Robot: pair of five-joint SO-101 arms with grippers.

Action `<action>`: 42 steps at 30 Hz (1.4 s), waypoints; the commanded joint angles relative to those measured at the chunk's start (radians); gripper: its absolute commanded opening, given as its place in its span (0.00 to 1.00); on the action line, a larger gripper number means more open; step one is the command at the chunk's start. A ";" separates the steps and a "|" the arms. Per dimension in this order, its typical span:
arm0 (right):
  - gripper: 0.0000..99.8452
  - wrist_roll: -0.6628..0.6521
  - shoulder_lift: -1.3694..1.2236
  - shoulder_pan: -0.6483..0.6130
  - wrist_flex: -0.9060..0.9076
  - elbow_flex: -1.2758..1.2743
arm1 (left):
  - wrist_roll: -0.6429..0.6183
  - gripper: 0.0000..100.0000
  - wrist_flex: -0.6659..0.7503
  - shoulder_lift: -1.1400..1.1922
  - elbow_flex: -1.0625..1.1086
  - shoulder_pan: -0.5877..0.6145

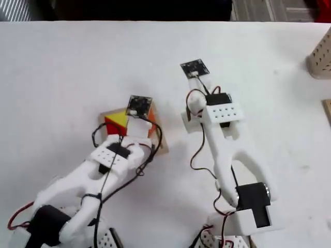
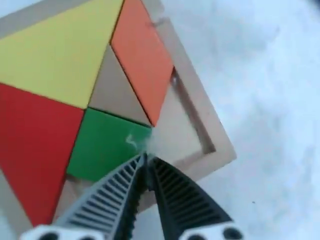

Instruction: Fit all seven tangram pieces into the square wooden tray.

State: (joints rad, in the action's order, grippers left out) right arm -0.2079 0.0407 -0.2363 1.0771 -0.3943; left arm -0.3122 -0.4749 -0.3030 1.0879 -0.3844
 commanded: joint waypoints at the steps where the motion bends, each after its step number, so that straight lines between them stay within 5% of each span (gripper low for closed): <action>1: 0.04 0.012 0.018 0.012 -0.012 0.012 | -0.005 0.02 -0.051 -0.180 0.009 0.018; 9: 0.04 0.012 0.016 0.012 -0.012 0.012 | -0.008 0.02 -0.055 -0.441 0.135 0.093; 14: 0.04 0.012 0.012 0.012 -0.012 0.012 | -0.017 0.02 -0.061 -0.348 0.109 0.097; 19: 0.04 0.012 0.010 0.013 -0.013 0.012 | -0.103 0.02 -0.212 -0.171 -0.011 0.107; 30: 0.04 0.012 0.010 0.013 -0.021 0.012 | -0.097 0.02 -0.218 0.206 -0.212 0.165; 42: 0.04 0.012 0.012 0.013 -0.019 0.012 | -0.089 0.02 -0.233 0.162 -0.224 0.163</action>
State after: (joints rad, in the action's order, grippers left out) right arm -0.2079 0.0407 -0.2363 1.0710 -0.3943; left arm -0.4012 -0.6974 -0.0928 0.8915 -0.2279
